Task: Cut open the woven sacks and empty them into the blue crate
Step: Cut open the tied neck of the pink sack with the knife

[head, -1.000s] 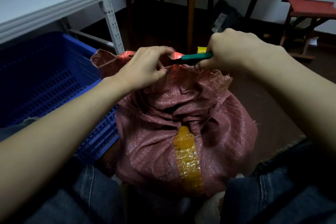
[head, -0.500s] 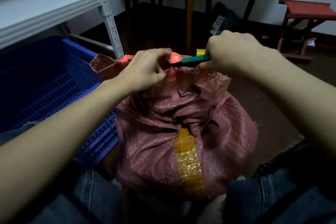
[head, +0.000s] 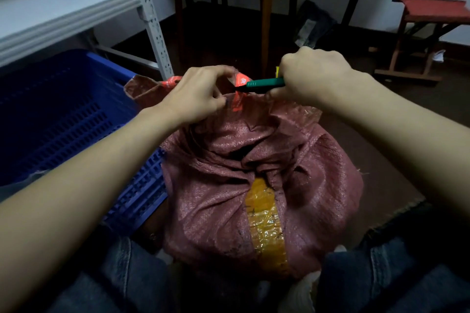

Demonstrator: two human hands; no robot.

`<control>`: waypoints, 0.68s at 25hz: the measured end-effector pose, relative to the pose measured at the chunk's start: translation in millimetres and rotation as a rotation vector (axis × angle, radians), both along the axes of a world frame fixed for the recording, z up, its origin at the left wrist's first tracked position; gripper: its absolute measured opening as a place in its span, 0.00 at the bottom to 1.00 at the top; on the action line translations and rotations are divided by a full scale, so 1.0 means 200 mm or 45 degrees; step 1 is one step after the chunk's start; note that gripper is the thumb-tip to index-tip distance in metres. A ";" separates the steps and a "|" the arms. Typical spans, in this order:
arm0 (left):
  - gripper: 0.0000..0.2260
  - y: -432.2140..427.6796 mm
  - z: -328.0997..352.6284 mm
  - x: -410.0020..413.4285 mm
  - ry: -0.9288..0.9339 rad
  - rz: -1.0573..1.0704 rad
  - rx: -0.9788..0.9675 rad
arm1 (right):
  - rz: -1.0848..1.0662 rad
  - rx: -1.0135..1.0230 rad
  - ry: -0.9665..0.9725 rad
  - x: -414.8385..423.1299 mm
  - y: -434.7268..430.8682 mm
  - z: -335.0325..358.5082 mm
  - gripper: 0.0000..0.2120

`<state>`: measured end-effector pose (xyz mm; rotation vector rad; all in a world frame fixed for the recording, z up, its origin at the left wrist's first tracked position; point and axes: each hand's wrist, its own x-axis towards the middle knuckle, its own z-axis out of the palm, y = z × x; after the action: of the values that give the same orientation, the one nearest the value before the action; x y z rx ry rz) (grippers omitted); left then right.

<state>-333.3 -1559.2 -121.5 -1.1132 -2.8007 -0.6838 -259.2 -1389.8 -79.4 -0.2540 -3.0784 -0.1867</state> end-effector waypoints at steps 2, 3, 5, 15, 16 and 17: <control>0.23 0.00 -0.01 0.00 -0.016 0.000 0.004 | -0.023 -0.022 -0.015 0.01 0.01 0.00 0.25; 0.23 0.01 -0.01 0.00 -0.033 0.005 0.003 | -0.032 -0.029 -0.024 0.01 0.01 0.00 0.25; 0.24 0.01 -0.02 0.00 -0.067 0.010 -0.015 | -0.043 -0.022 -0.042 0.01 0.01 -0.01 0.25; 0.26 0.05 0.00 0.07 0.010 -0.101 -0.005 | 0.074 0.081 0.027 -0.03 -0.08 -0.09 0.22; 0.26 0.05 0.00 0.07 0.014 -0.086 0.002 | 0.065 0.065 0.038 -0.04 -0.08 -0.10 0.22; 0.25 0.05 0.00 0.07 0.023 -0.074 0.002 | 0.066 0.054 0.047 -0.05 -0.09 -0.11 0.21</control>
<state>-320.2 -1549.4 -121.3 -1.1992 -2.7626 -0.6770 -268.3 -1407.8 -101.1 -0.1740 -3.0365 -0.2420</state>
